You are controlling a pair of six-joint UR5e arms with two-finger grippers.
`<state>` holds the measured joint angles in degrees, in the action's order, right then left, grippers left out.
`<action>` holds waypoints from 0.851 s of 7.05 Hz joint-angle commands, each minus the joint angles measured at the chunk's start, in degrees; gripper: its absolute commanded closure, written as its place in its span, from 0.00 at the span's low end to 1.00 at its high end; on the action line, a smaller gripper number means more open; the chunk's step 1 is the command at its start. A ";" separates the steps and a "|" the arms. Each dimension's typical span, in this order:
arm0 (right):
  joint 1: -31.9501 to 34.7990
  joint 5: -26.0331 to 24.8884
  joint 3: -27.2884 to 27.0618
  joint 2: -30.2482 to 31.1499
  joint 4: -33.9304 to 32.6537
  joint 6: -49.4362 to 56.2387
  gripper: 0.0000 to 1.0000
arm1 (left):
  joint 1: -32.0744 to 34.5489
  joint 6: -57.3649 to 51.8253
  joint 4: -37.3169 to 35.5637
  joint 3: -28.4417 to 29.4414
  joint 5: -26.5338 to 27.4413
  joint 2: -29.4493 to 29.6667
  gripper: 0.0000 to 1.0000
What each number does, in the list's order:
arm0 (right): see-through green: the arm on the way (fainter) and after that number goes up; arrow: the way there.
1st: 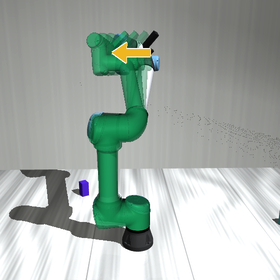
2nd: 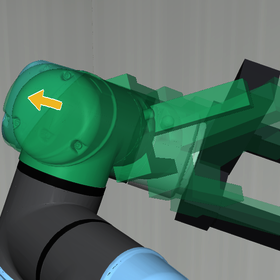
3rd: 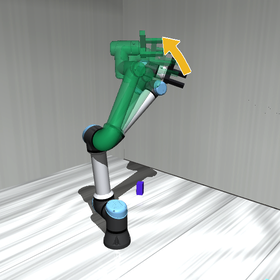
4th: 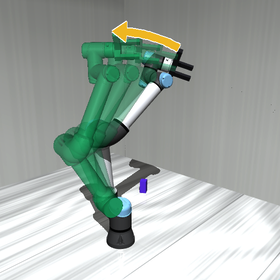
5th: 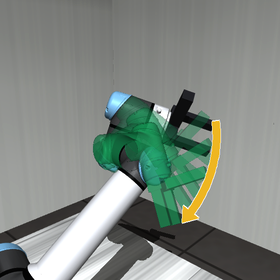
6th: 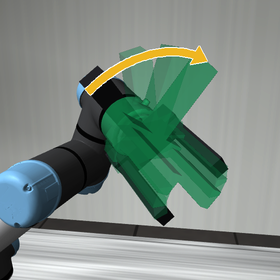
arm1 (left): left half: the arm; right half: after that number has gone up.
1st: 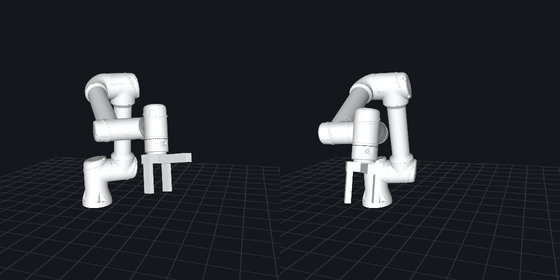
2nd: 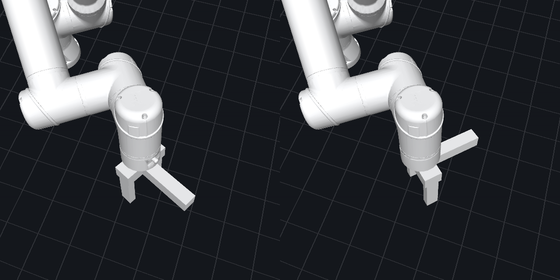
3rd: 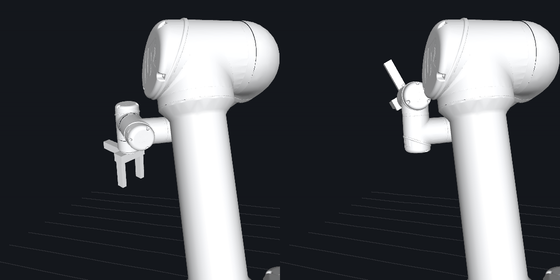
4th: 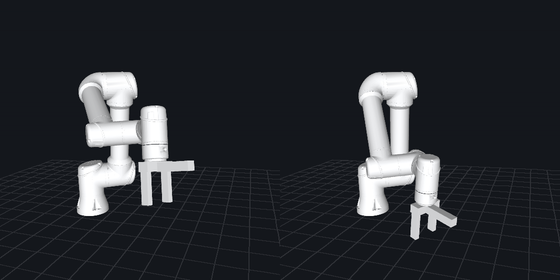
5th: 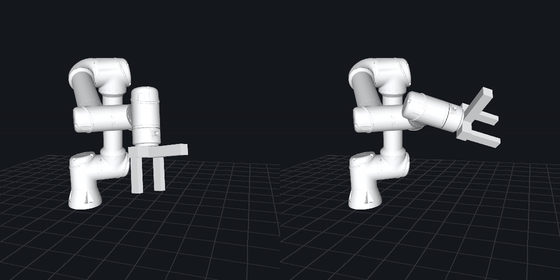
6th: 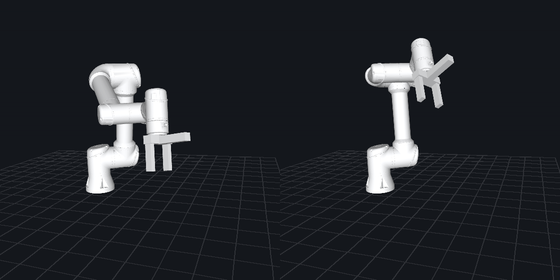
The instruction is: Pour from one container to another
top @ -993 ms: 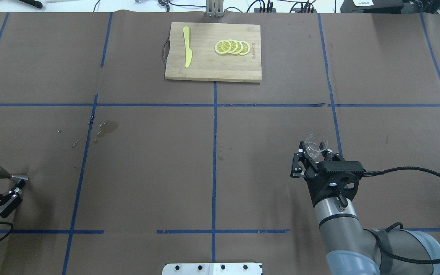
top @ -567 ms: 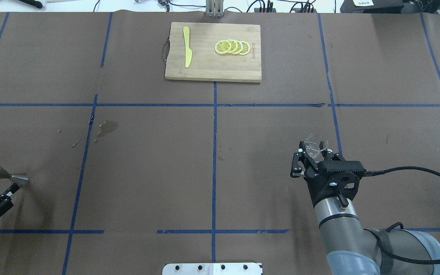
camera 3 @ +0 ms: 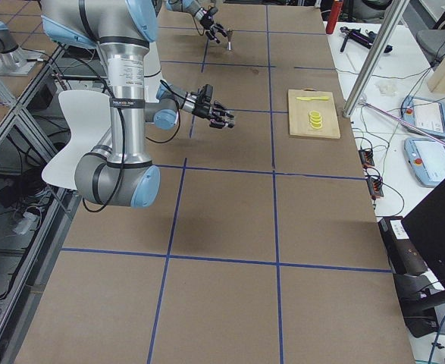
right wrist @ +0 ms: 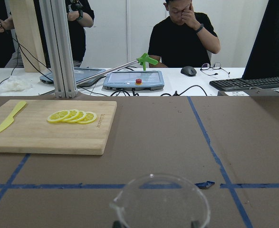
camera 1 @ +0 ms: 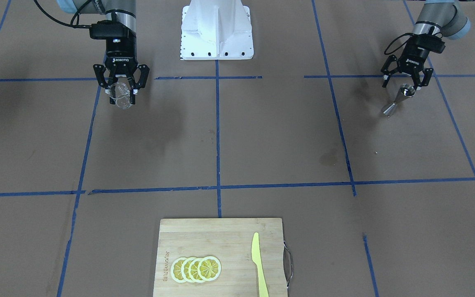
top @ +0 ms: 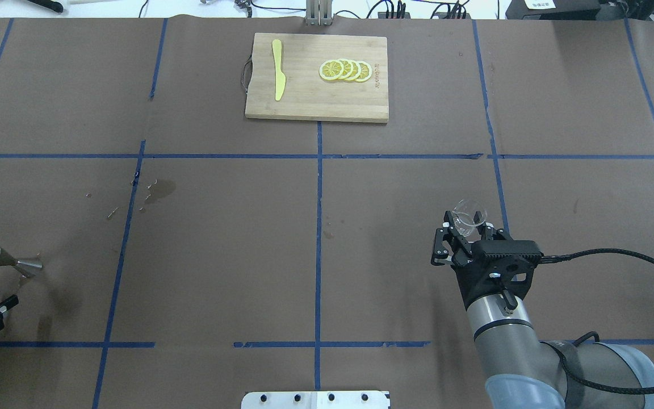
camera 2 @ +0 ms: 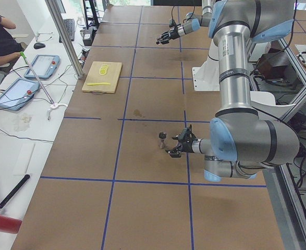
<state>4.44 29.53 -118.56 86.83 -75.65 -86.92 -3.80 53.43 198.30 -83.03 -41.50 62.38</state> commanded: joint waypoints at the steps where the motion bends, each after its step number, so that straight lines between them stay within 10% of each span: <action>1: -0.13 0.00 0.00 0.00 -0.02 0.00 1.00 | 0.37 0.10 0.50 -0.47 -5.59 -4.44 0.00; 3: -0.13 0.00 0.00 0.00 -0.02 0.00 1.00 | 2.20 1.23 0.59 -0.47 -7.89 -7.27 0.00; 6: -0.22 0.00 0.00 0.00 -0.02 0.00 1.00 | 18.68 3.62 0.16 0.32 -25.05 -6.40 0.00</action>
<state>4.28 29.53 -118.56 86.83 -75.67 -86.92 7.59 57.15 198.66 -83.11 -58.20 55.49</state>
